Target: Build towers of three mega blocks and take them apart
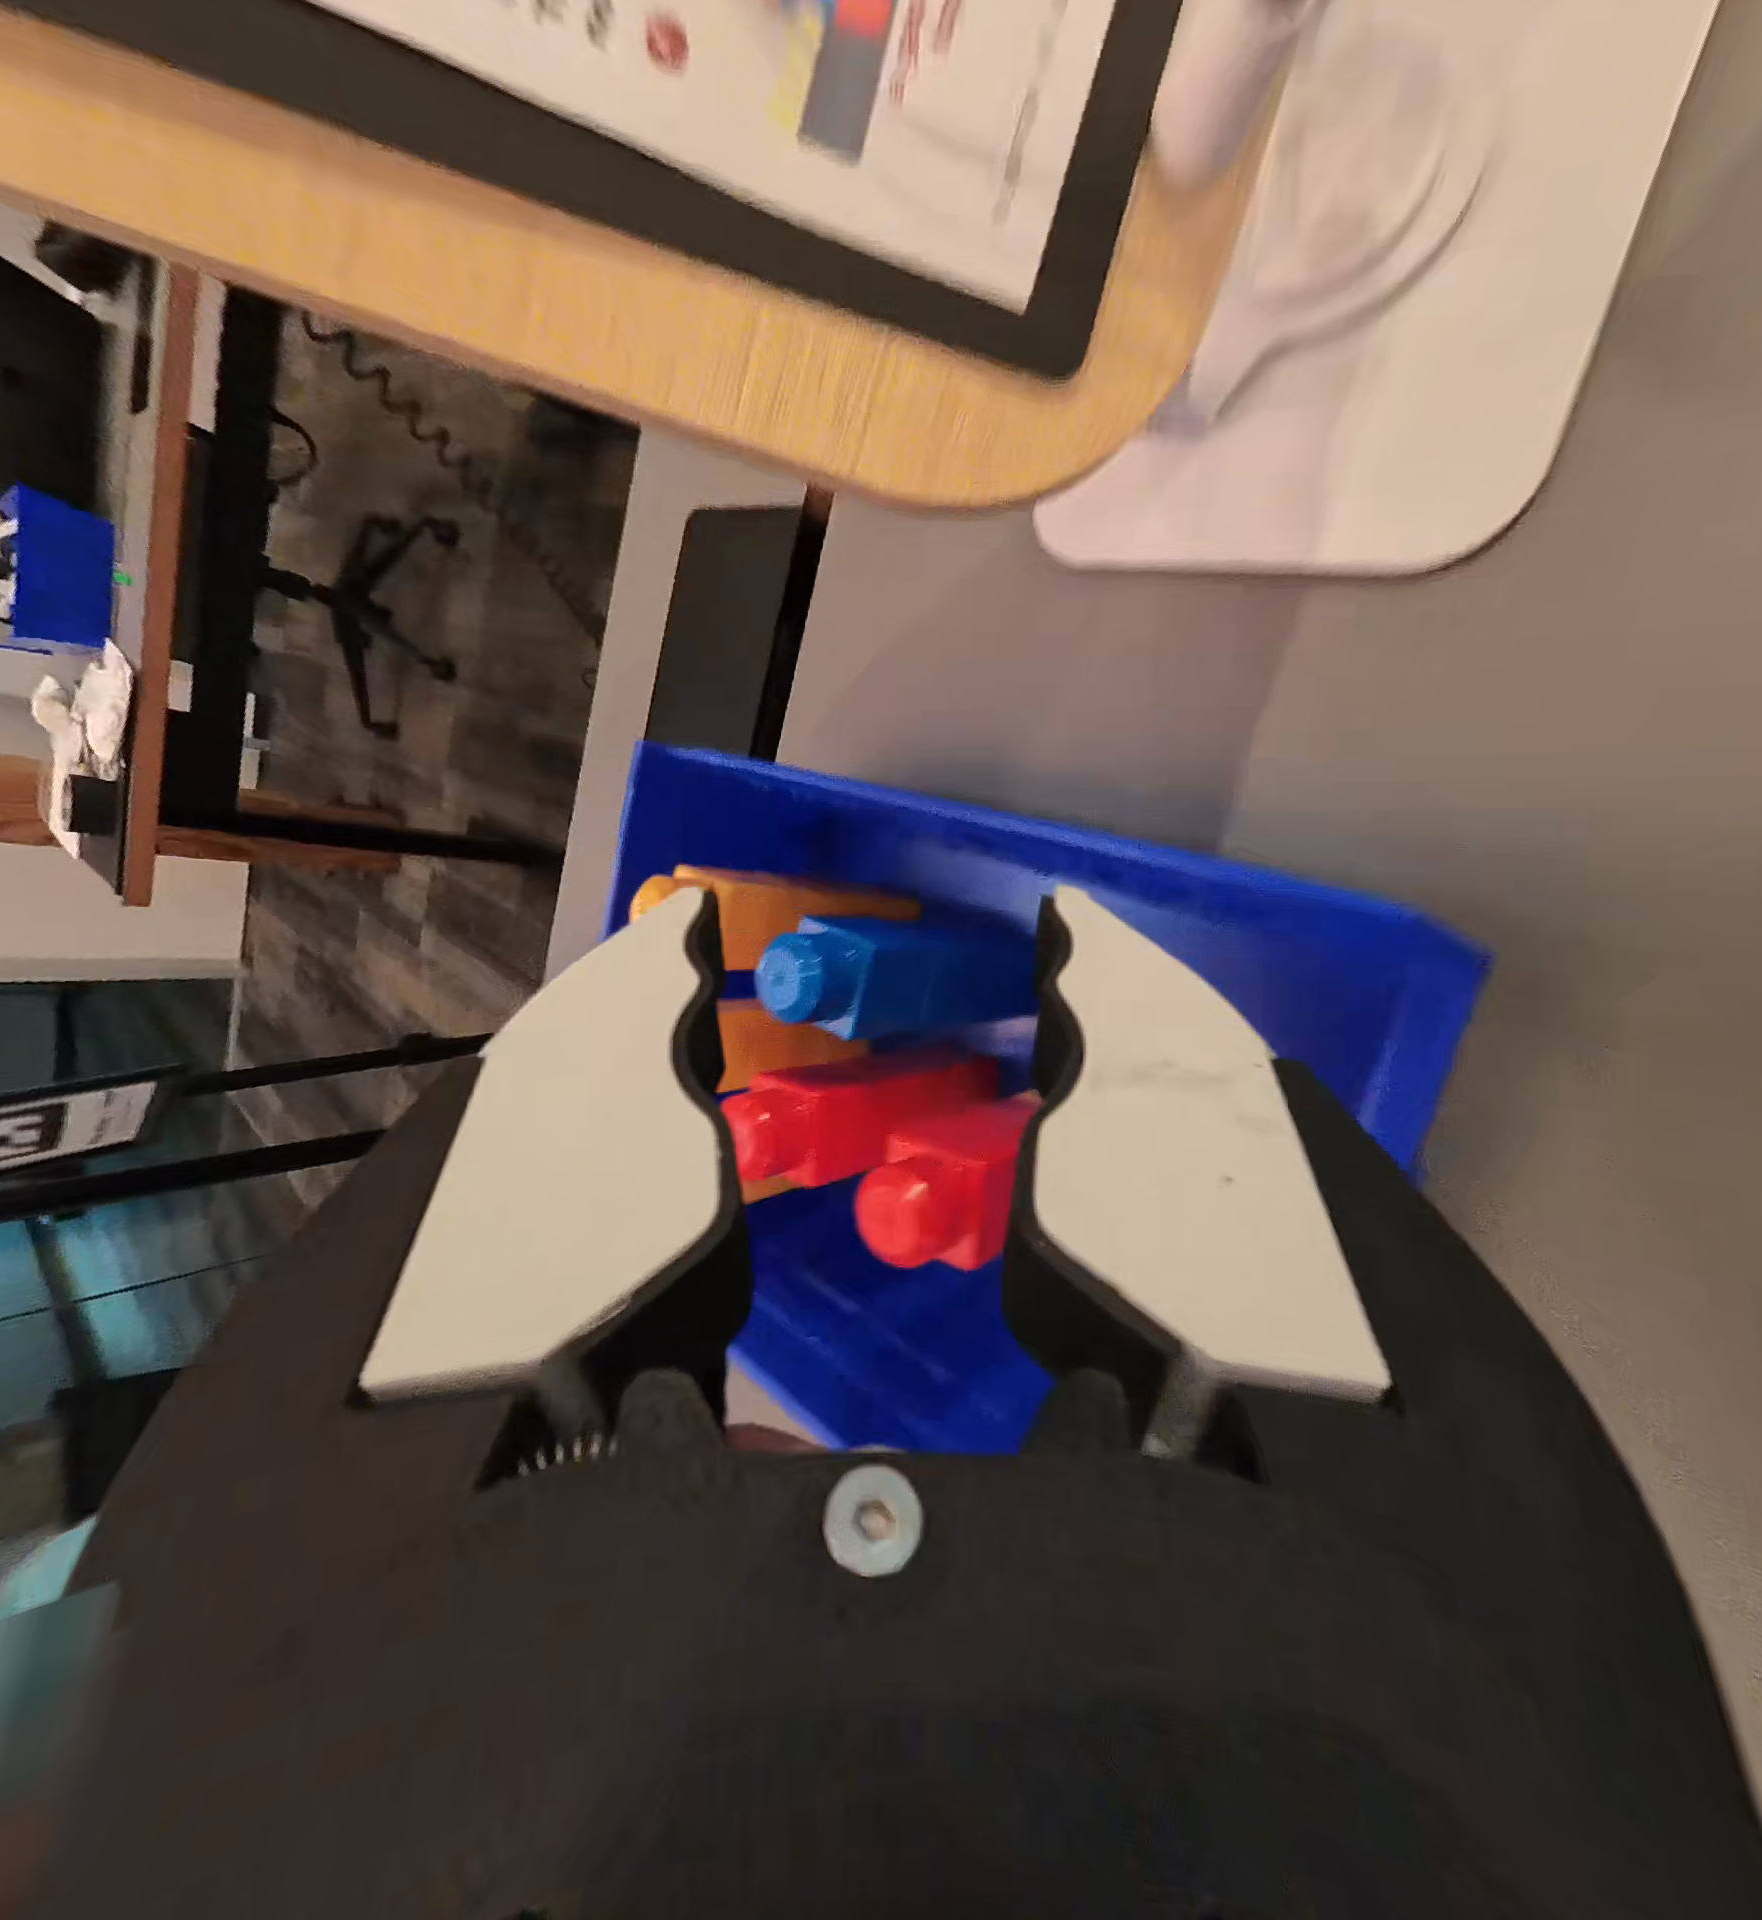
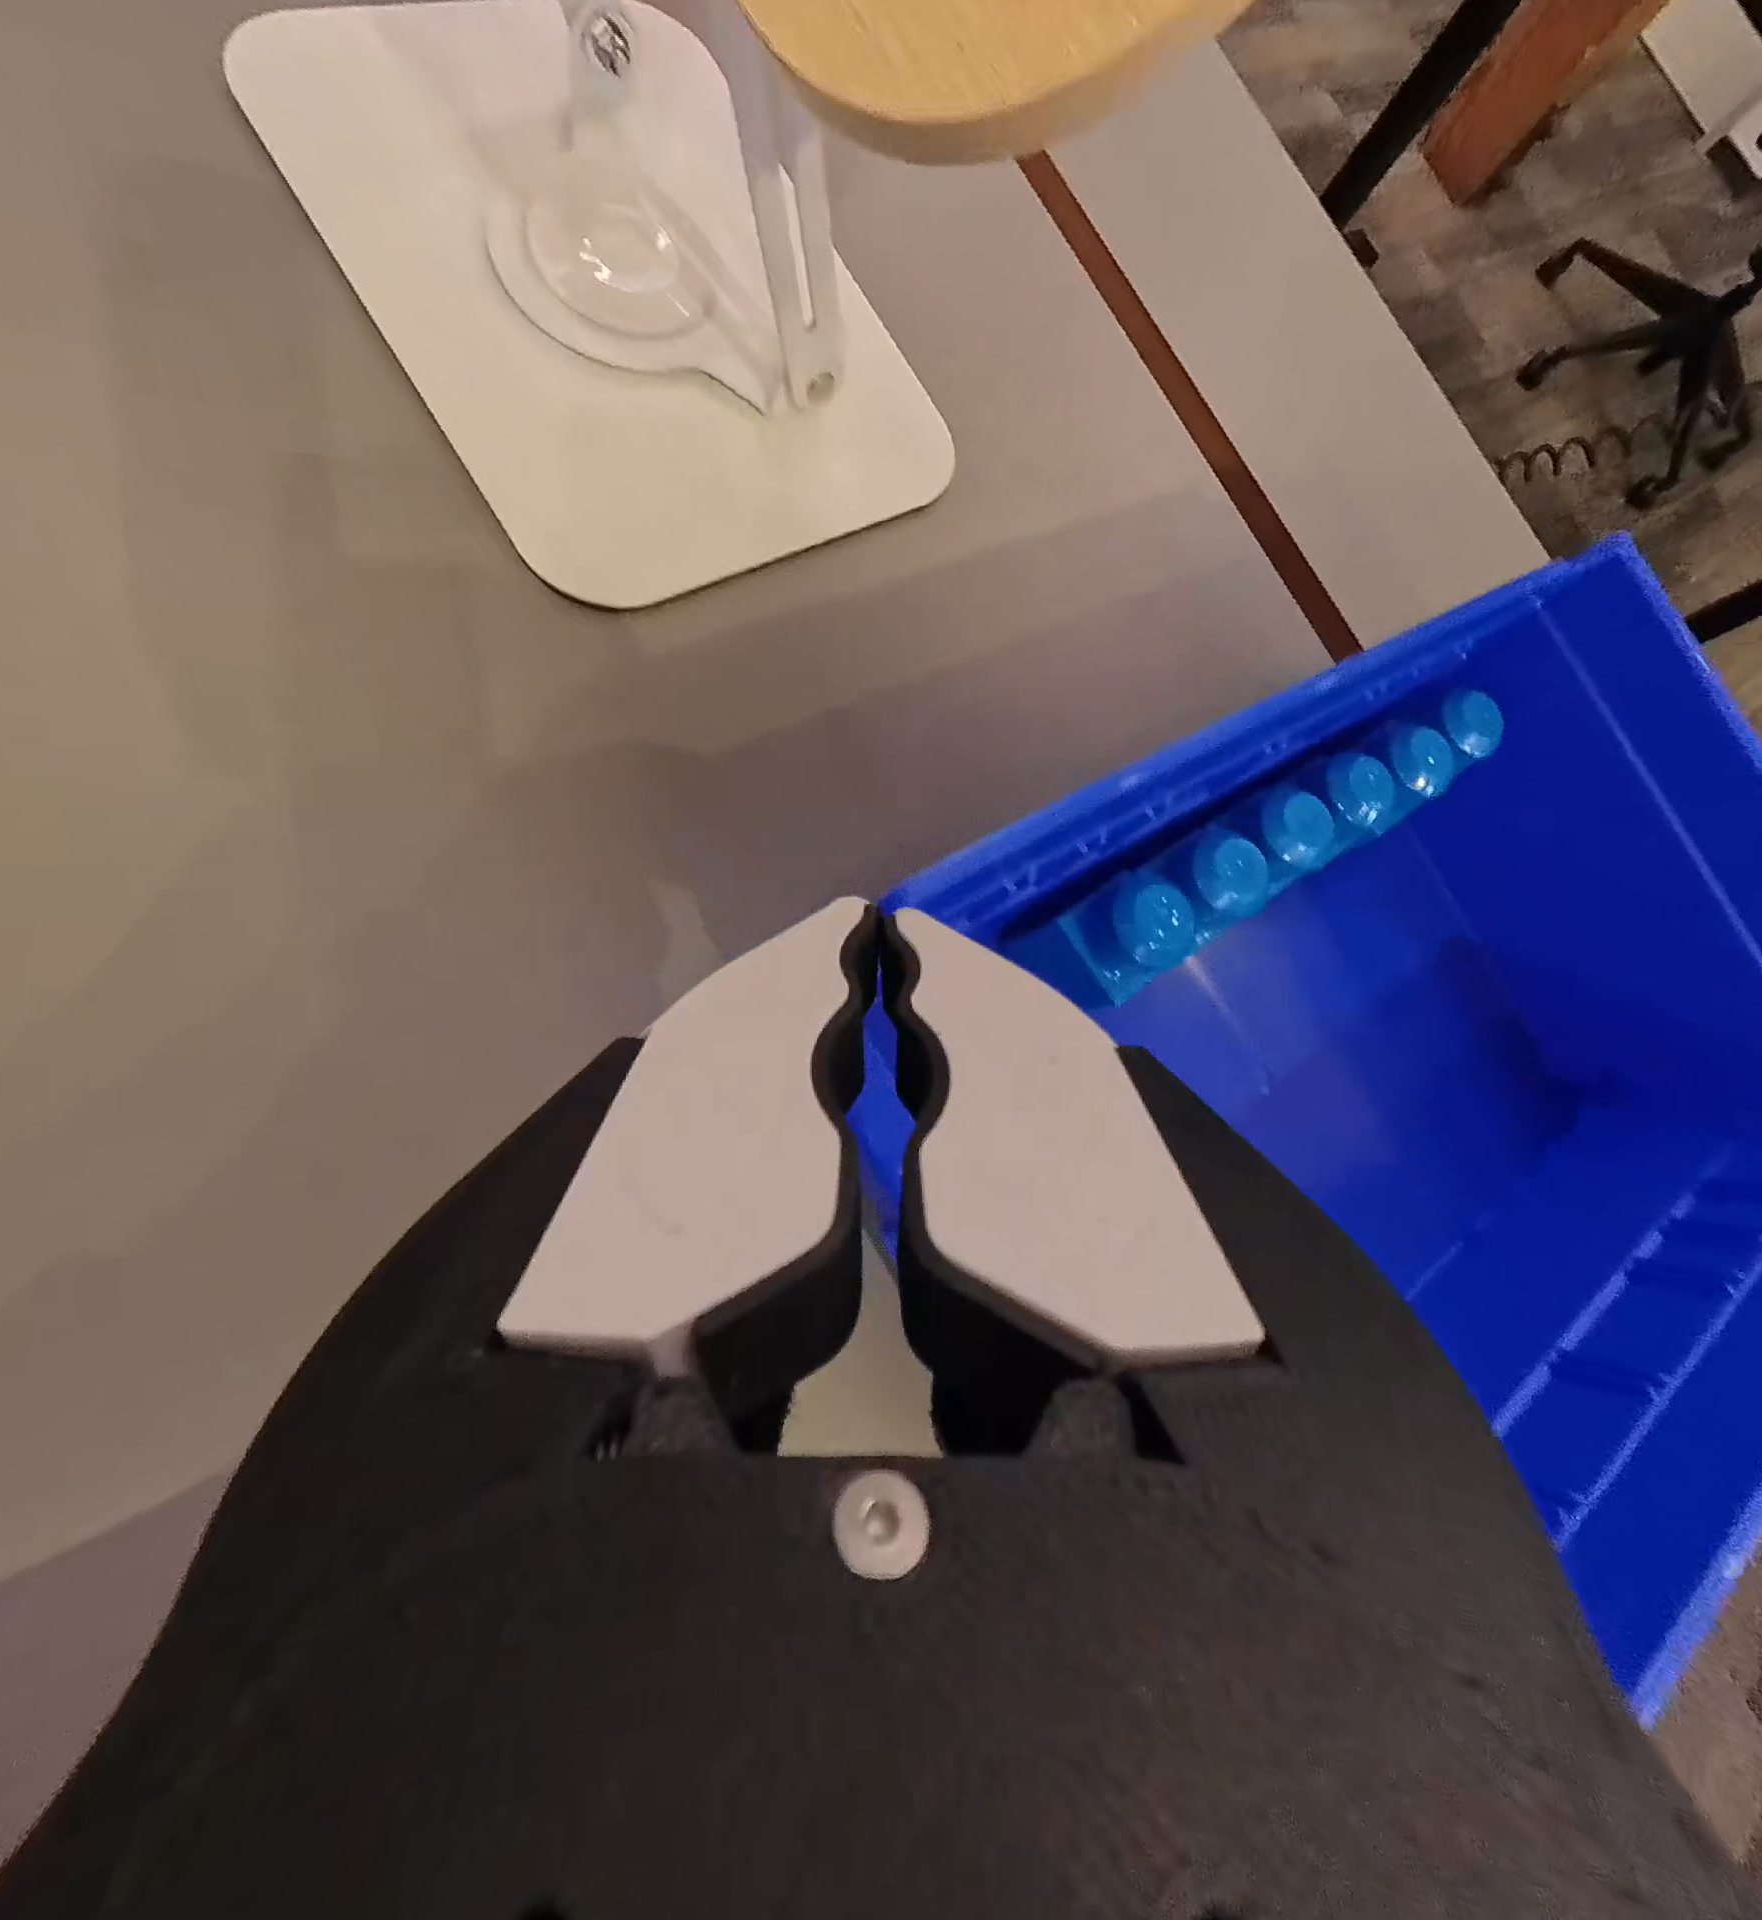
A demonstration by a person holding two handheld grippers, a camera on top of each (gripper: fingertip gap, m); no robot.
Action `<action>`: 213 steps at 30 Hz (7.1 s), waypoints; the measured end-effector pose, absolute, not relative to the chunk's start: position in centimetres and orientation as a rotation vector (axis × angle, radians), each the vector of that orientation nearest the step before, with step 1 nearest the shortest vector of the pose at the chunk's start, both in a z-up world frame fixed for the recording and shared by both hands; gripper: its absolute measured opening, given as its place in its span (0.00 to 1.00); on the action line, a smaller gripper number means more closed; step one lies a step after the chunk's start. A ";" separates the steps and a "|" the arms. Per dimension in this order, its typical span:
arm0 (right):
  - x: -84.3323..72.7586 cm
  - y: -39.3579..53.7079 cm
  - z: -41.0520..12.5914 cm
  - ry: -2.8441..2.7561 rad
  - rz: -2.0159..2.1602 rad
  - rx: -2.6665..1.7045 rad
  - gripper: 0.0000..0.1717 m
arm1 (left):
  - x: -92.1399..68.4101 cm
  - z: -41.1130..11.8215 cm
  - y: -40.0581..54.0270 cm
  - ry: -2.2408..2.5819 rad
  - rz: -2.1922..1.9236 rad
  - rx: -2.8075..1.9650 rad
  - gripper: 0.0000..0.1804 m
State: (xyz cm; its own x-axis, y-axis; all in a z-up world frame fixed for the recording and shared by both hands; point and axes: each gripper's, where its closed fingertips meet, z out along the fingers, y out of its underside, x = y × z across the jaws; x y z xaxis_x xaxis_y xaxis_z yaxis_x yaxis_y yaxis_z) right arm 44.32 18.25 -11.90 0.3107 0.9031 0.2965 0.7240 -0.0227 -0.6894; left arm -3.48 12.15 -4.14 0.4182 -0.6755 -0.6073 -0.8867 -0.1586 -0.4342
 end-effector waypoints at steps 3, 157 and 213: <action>43.1 17.7 -12.0 -1.479 0.326 -1.759 0.00 | -4.3 -5.5 14.1 1.471 0.302 -1.949 0.32; 22.6 4.0 -8.8 -1.597 0.902 -1.304 0.32 | 22.1 -17.6 5.0 1.634 -0.323 -1.929 0.22; 23.9 3.9 -8.0 -1.562 1.047 -1.202 0.21 | 23.4 -14.3 4.1 1.500 -0.668 -1.768 0.23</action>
